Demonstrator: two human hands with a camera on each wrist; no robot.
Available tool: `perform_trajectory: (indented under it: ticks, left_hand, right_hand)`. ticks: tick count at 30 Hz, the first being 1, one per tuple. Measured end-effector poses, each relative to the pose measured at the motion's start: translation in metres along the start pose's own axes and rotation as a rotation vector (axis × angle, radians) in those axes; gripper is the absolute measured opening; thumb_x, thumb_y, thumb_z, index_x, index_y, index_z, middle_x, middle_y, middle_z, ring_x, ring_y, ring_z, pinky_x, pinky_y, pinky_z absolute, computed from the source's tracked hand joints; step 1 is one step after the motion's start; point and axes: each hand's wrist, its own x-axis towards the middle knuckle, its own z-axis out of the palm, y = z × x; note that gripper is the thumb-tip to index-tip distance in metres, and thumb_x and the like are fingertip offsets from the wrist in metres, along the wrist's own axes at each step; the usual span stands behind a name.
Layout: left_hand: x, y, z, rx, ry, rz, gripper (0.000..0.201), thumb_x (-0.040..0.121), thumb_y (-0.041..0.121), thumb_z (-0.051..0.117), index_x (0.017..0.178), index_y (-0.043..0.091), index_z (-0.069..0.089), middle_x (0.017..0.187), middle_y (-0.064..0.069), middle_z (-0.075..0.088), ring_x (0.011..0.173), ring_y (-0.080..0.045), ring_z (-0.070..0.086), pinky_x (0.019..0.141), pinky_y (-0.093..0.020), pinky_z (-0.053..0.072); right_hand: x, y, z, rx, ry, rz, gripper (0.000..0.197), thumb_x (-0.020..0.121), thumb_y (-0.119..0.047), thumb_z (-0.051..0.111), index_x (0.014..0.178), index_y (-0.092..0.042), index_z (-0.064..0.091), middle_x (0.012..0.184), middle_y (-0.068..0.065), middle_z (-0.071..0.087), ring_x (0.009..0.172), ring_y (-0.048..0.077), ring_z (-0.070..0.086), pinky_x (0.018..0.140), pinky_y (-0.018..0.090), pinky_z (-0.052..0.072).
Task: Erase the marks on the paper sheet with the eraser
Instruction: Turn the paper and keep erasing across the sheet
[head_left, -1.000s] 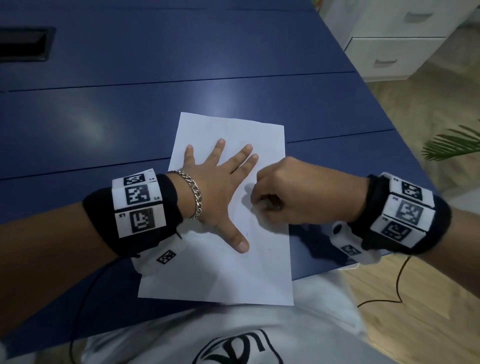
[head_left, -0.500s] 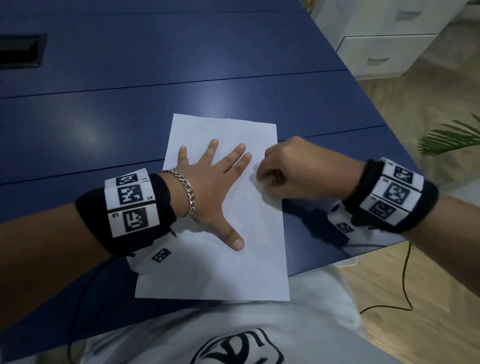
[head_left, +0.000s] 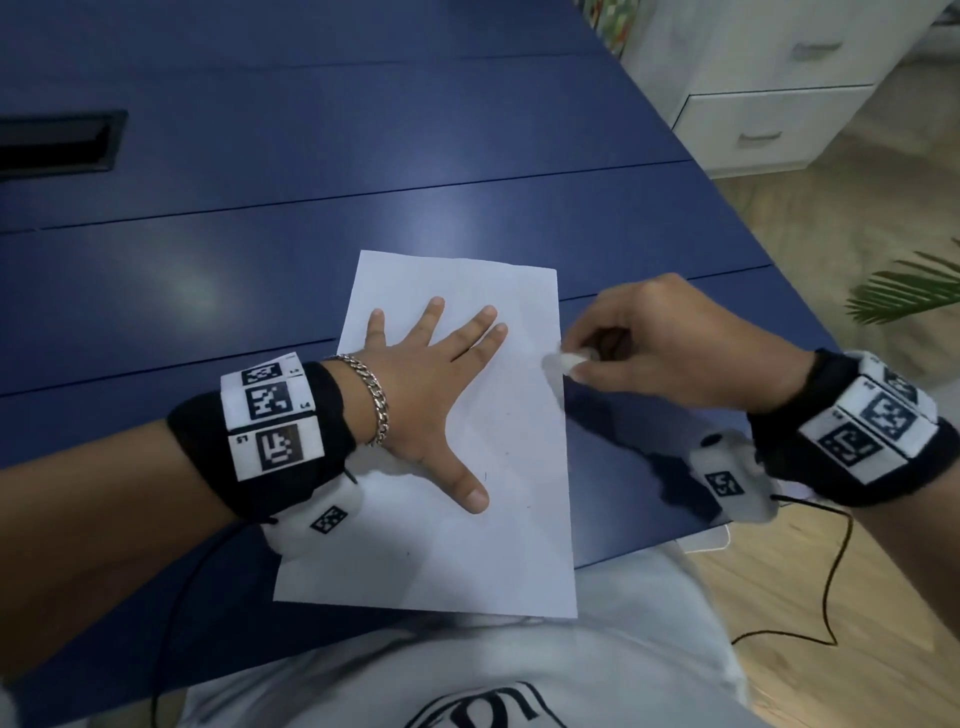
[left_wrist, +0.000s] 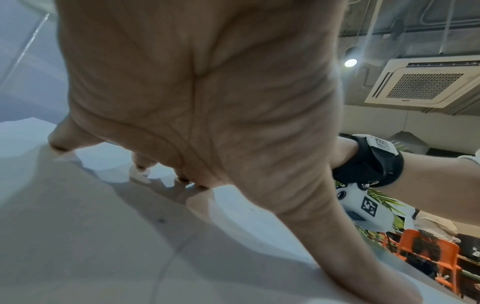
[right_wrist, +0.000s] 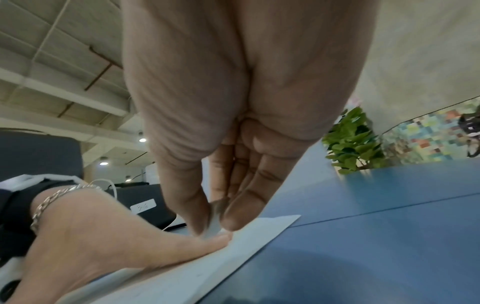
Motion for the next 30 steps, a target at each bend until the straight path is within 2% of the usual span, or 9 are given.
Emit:
perform_trajectory:
  ticks: [3, 6, 10, 15, 17, 20, 25, 27, 30]
  left_hand:
    - [-0.002, -0.009, 0.0, 0.043, 0.027, 0.065, 0.173, 0.04, 0.109, 0.059, 0.155, 0.028, -0.041, 0.16, 0.012, -0.052, 0.15, -0.035, -0.044, 0.124, -0.07, -0.011]
    - [-0.006, -0.009, 0.001, -0.016, 0.074, 0.101, 0.164, 0.049, 0.11, 0.054, 0.159, 0.027, -0.036, 0.162, 0.006, -0.05, 0.151, -0.035, -0.042, 0.127, -0.062, -0.013]
    - [-0.004, 0.009, 0.005, -0.074, 0.079, 0.093, 0.154, 0.052, 0.108, 0.054, 0.157, 0.041, -0.035, 0.165, 0.016, -0.043, 0.154, -0.039, -0.036, 0.123, -0.072, -0.011]
    - [0.004, 0.011, 0.01, -0.025, 0.115, 0.064, 0.157, 0.044, 0.11, 0.054, 0.156, 0.045, -0.036, 0.166, 0.02, -0.039, 0.156, -0.039, -0.032, 0.123, -0.073, -0.009]
    - [0.004, 0.011, 0.01, -0.015, 0.108, 0.048, 0.159, 0.042, 0.111, 0.053, 0.157, 0.044, -0.035, 0.165, 0.021, -0.041, 0.156, -0.038, -0.032, 0.122, -0.075, -0.007]
    - [0.004, 0.012, 0.009, -0.002, 0.101, 0.033, 0.161, 0.04, 0.112, 0.053, 0.157, 0.043, -0.034, 0.163, 0.02, -0.044, 0.156, -0.039, -0.032, 0.121, -0.077, -0.004]
    - [0.004, 0.013, 0.007, -0.002, 0.091, 0.032, 0.162, 0.04, 0.112, 0.054, 0.156, 0.043, -0.036, 0.163, 0.021, -0.043, 0.156, -0.038, -0.032, 0.121, -0.077, -0.005]
    - [0.005, 0.013, 0.007, 0.006, 0.086, 0.026, 0.162, 0.039, 0.112, 0.052, 0.156, 0.043, -0.036, 0.163, 0.022, -0.044, 0.156, -0.037, -0.032, 0.121, -0.076, -0.004]
    - [0.005, 0.013, 0.007, 0.006, 0.077, 0.021, 0.162, 0.037, 0.113, 0.05, 0.154, 0.045, -0.038, 0.161, 0.023, -0.046, 0.156, -0.036, -0.033, 0.122, -0.075, -0.005]
  right_hand:
    - [-0.004, 0.001, 0.002, 0.027, 0.005, 0.032, 0.018, 0.091, -0.033, 0.081, 0.107, -0.025, 0.081, 0.091, -0.016, 0.077, 0.081, 0.001, 0.072, 0.079, 0.026, 0.058]
    - [-0.003, -0.004, 0.008, 0.005, -0.033, 0.005, 0.032, 0.089, -0.05, 0.071, 0.11, -0.027, 0.081, 0.094, -0.018, 0.079, 0.084, -0.002, 0.072, 0.081, 0.021, 0.056]
    - [0.01, -0.014, 0.02, -0.046, -0.101, -0.137, 0.018, 0.095, -0.043, 0.072, 0.105, -0.03, 0.081, 0.096, -0.013, 0.074, 0.08, 0.002, 0.068, 0.078, 0.021, 0.055]
    - [0.022, -0.016, 0.028, -0.132, -0.099, -0.139, 0.013, 0.097, -0.028, 0.066, 0.094, -0.024, 0.079, 0.086, -0.004, 0.068, 0.075, 0.014, 0.063, 0.075, 0.037, 0.056]
    - [0.011, -0.021, 0.029, -0.158, -0.197, -0.176, 0.015, 0.093, -0.03, 0.065, 0.082, -0.022, 0.073, 0.078, -0.003, 0.066, 0.069, 0.016, 0.061, 0.068, 0.035, 0.054]
    - [0.0, -0.032, 0.027, -0.121, -0.342, -0.208, 0.015, 0.089, -0.033, 0.069, 0.078, -0.023, 0.071, 0.074, -0.004, 0.066, 0.065, 0.015, 0.059, 0.06, 0.024, 0.048]
    - [0.027, -0.009, 0.014, -0.202, -0.122, -0.143, 0.009, 0.089, -0.028, 0.071, 0.087, -0.023, 0.077, 0.075, -0.005, 0.07, 0.063, 0.012, 0.061, 0.065, 0.034, 0.056]
    - [0.021, -0.013, 0.017, -0.216, -0.198, -0.168, 0.007, 0.087, -0.03, 0.071, 0.086, -0.025, 0.076, 0.076, -0.006, 0.069, 0.065, 0.011, 0.061, 0.065, 0.035, 0.056]
    - [0.006, -0.029, 0.019, -0.121, -0.44, -0.218, 0.012, 0.085, -0.039, 0.074, 0.093, -0.03, 0.077, 0.084, -0.009, 0.073, 0.072, 0.01, 0.066, 0.067, 0.029, 0.057]
